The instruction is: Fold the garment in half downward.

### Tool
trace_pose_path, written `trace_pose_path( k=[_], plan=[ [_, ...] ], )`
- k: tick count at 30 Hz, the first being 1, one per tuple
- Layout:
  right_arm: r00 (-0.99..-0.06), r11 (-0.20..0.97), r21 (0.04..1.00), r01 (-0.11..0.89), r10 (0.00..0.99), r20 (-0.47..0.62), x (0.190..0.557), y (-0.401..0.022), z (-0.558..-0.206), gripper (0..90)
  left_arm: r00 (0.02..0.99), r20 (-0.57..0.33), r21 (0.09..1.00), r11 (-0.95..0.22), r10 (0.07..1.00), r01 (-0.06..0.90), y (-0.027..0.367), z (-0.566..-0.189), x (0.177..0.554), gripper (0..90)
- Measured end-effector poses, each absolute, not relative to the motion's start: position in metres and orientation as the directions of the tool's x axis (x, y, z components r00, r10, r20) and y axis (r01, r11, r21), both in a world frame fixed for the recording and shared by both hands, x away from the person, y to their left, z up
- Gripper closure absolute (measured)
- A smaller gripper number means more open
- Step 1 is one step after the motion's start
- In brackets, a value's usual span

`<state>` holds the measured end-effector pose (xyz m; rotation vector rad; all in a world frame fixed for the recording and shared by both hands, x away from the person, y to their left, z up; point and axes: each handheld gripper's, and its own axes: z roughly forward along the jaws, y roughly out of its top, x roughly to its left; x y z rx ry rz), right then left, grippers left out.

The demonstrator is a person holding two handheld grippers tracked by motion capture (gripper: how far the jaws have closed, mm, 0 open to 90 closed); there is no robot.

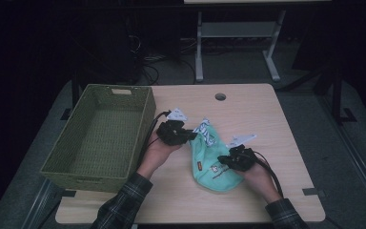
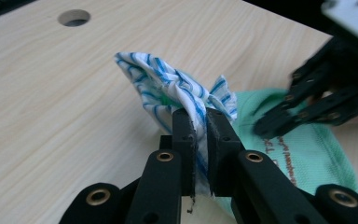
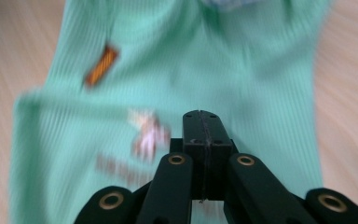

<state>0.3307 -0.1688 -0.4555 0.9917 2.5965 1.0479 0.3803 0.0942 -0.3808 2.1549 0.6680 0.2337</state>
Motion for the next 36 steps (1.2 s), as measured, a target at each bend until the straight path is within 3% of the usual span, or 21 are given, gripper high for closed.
trace_pose_path(
  k=[13,36],
  plan=[
    [-0.751,0.533,0.639,0.555,0.651,0.110,0.300,-0.197,-0.461,90.0,0.831,-0.081,0.794,-0.468,0.551,0.387,0.101,-0.377,0.380,82.9],
    [-0.749,0.532,0.645,0.549,0.655,0.097,0.303,-0.198,-0.463,90.0,0.926,-0.118,0.790,-0.532,0.358,0.305,0.071,-0.382,0.355,82.7]
  ],
)
